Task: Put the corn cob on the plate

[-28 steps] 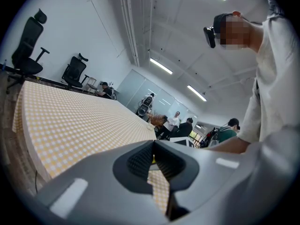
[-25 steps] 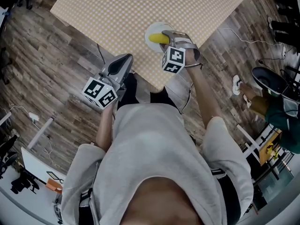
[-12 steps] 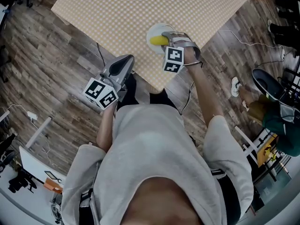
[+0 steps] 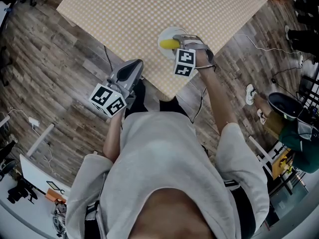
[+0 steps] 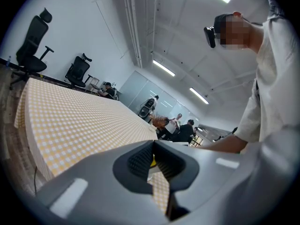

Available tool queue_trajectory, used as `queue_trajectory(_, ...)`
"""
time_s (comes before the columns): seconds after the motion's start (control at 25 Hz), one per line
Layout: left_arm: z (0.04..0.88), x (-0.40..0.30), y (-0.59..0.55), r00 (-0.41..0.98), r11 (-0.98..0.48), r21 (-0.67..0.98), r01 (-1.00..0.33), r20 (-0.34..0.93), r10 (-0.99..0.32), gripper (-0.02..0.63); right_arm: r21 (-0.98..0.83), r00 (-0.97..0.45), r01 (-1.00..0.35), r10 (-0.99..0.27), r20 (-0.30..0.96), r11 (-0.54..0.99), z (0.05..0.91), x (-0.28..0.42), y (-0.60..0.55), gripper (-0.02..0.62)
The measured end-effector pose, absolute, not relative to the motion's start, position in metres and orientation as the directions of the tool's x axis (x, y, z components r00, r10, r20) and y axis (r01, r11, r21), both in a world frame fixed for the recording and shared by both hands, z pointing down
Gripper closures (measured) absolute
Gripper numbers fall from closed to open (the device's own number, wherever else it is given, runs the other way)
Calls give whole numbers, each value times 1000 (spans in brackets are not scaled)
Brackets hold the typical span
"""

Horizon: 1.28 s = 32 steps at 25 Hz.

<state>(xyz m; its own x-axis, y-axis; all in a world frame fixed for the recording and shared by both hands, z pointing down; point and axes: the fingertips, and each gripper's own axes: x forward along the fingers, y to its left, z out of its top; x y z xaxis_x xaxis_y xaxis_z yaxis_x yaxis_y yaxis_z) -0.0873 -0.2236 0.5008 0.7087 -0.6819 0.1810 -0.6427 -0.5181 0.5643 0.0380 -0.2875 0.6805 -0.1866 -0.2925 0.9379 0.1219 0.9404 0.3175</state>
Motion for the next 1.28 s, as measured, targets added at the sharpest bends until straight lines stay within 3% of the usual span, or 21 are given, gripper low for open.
queue_trajectory(0.36,497,-86,-224,711,-522,564,-640,176,-681,597,323,-206,124,-294,933,938,678,37,-286,348)
queue_trajectory(0.72,495,-85,-223,706,-522,561,-643,170,-687,597,325,-216,123,-294,931,938,675,38,-291,287)
queue_trajectory(0.96,490,-84,-226,710,-531,555,-640,162,-685,597,345,-216,91,-320,922,934,668,43,-294,291)
queue_trajectory(1.28,474,-71,-229,732,-574,536,-619,130,-669,597,392,-235,52,-371,898,918,644,45,-288,352)
